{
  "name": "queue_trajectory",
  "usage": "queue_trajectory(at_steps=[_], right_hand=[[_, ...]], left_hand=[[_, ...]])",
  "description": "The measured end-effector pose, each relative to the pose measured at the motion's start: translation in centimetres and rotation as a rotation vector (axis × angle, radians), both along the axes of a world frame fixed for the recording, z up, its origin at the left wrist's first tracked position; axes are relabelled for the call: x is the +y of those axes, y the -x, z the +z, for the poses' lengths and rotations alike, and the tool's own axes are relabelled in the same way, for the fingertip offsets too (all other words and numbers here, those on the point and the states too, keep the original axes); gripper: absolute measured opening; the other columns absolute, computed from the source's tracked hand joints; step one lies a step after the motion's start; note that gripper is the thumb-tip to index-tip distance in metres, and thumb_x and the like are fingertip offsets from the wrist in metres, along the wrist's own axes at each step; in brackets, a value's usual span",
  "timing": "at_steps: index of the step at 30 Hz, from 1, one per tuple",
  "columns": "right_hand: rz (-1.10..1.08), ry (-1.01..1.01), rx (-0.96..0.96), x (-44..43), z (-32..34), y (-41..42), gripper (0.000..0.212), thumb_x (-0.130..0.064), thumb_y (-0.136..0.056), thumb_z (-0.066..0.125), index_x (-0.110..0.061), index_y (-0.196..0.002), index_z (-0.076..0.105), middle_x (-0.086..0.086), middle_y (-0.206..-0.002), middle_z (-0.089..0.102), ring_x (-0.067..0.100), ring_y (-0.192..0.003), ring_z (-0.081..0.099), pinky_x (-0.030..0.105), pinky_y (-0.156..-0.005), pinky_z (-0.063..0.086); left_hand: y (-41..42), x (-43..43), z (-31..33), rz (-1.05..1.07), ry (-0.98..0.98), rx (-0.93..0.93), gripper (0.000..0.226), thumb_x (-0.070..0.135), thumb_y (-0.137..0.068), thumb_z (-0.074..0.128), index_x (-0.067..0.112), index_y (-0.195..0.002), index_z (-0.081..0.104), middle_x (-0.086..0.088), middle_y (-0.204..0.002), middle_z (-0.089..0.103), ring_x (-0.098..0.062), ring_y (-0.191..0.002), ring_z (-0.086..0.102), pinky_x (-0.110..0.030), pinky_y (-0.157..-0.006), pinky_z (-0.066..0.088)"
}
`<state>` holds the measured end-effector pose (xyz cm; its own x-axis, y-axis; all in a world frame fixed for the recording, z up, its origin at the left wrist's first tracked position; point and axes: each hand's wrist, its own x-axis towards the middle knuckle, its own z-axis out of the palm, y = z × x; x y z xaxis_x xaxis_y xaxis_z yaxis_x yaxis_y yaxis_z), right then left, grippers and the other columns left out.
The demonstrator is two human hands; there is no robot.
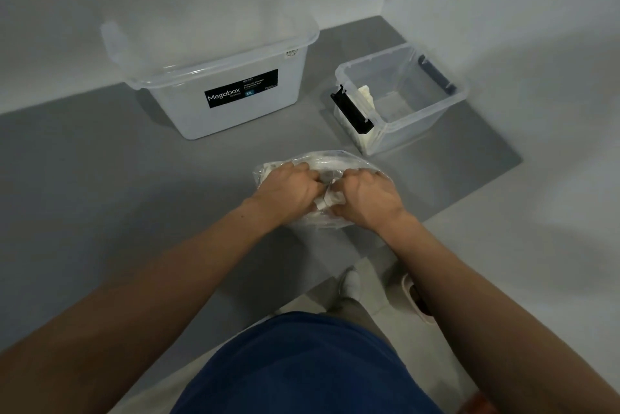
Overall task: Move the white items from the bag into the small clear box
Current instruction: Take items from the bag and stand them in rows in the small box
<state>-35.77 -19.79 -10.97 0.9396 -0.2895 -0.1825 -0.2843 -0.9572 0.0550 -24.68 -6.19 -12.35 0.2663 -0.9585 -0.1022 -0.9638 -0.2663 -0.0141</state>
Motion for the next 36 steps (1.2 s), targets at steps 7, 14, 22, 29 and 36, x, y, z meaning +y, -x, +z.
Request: queue_trajectory(at_steps=[7, 14, 22, 29, 36], right_hand=[[-0.129, -0.161, 0.019, 0.0, 0.3, -0.3, 0.042, -0.06, -0.087, 0.063, -0.022, -0.098, 0.075, 0.002, -0.11, 0.07, 0.025, -0.099, 0.067, 0.031, -0.075, 0.048], [-0.168, -0.039, -0.03, 1.5, 0.0, -0.5, 0.045, -0.049, -0.084, 0.07, -0.013, -0.112, 0.067, 0.005, -0.108, 0.071, 0.028, -0.101, 0.069, 0.036, -0.081, 0.054], [-0.163, -0.169, -0.217, 1.6, 1.1, -0.2, 0.025, -0.036, -0.094, 0.053, -0.022, -0.099, 0.072, 0.006, -0.095, 0.072, 0.034, -0.089, 0.068, 0.038, -0.072, 0.054], [-0.061, -0.411, -0.335, 0.0, 3.0, -0.4, 0.013, -0.019, -0.097, 0.053, -0.017, -0.104, 0.065, 0.001, -0.087, 0.071, 0.027, -0.08, 0.066, 0.041, -0.072, 0.055], [-0.047, -0.749, -0.447, -1.0, 6.6, -1.0, 0.01, -0.018, -0.098, 0.066, -0.02, -0.104, 0.074, -0.014, -0.089, 0.072, 0.004, -0.078, 0.069, 0.016, -0.071, 0.054]], left_hand=[[-0.4, 0.6, -0.5, 0.069, 0.112, 0.06, 0.032, 0.038, -0.102, 0.044, 0.032, -0.114, 0.073, 0.006, -0.113, 0.068, -0.022, -0.112, 0.057, -0.034, -0.091, 0.039], [-0.6, 1.4, -0.4, 0.19, 0.225, 0.178, 0.03, 0.037, -0.1, 0.047, 0.028, -0.113, 0.073, -0.002, -0.1, 0.075, -0.028, -0.099, 0.064, -0.039, -0.086, 0.05], [-1.0, 2.1, 0.4, 0.41, 0.446, 0.545, 0.024, 0.029, -0.102, 0.05, 0.016, -0.104, 0.069, -0.001, -0.08, 0.071, -0.024, -0.076, 0.066, -0.039, -0.07, 0.052], [-2.7, 2.1, 1.5, 0.564, 0.617, 0.674, 0.016, 0.022, -0.103, 0.05, 0.014, -0.104, 0.063, -0.005, -0.079, 0.071, -0.025, -0.072, 0.068, -0.042, -0.072, 0.055], [-2.0, 1.6, 3.6, 0.717, 0.66, 1.251, 0.019, 0.009, -0.102, 0.049, 0.016, -0.102, 0.066, -0.013, -0.102, 0.069, -0.028, -0.089, 0.072, -0.04, -0.069, 0.065]])
